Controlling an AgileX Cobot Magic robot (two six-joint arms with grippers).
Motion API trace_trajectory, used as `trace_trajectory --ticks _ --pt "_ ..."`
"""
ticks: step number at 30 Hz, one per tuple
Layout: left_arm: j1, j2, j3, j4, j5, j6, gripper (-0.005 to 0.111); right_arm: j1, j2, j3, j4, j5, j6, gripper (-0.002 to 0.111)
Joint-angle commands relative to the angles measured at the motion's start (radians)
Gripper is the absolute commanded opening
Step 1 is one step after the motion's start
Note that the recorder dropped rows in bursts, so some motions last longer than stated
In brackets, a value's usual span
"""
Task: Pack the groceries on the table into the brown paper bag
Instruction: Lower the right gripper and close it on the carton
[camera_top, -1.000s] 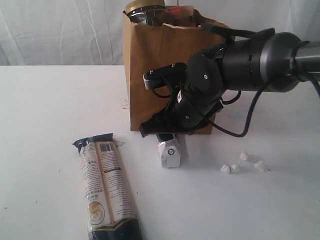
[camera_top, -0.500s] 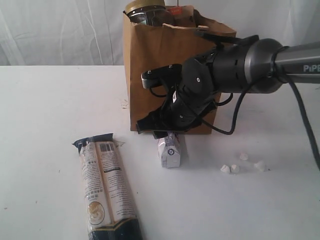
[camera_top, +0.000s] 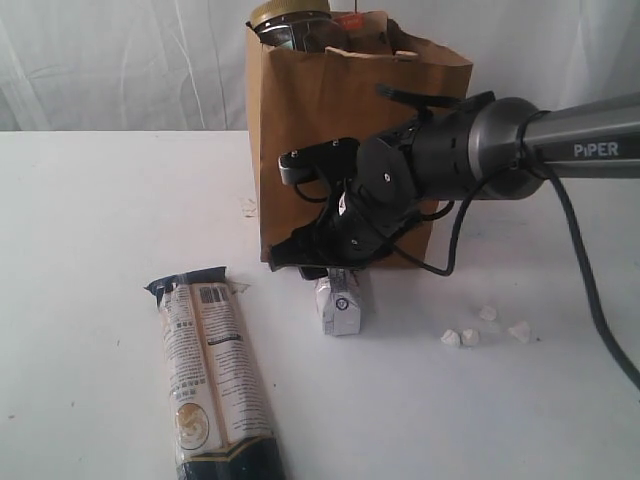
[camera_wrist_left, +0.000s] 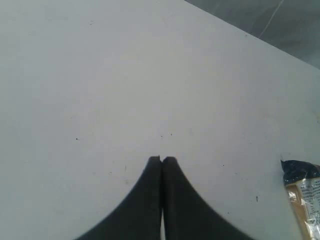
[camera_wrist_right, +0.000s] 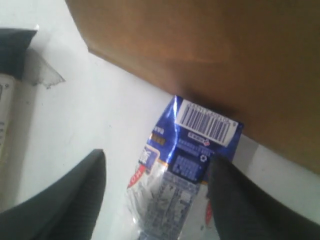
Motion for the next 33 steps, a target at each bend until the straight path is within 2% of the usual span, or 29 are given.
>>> trace_trajectory --ticks 1,5,11,17,20,27,33 --pt "0.005 -0.006 0.004 -0.003 0.004 -0.005 0.0 -0.007 0.008 0.003 -0.003 -0.037 -0.005 0.057" --pt "0.005 -0.006 0.004 -0.003 0.004 -0.005 0.0 -0.009 0.008 0.003 -0.019 -0.019 -0.005 0.058" --pt "0.005 -0.006 0.004 -0.003 0.004 -0.005 0.0 -0.011 0.008 0.003 -0.026 -0.015 -0.005 0.07" --pt "0.005 -0.006 0.004 -0.003 0.004 -0.005 0.0 -0.02 0.03 0.003 -0.058 -0.02 0.012 0.07" --pt "0.005 -0.006 0.004 -0.003 0.004 -0.005 0.0 -0.04 0.059 0.003 -0.06 -0.023 0.102 0.07" --pt "0.005 -0.006 0.004 -0.003 0.004 -0.005 0.0 -0.043 0.072 0.003 -0.056 -0.032 0.127 0.067" --pt "0.005 -0.006 0.004 -0.003 0.004 -0.005 0.0 -0.043 0.074 0.003 -0.052 0.028 0.127 0.051"
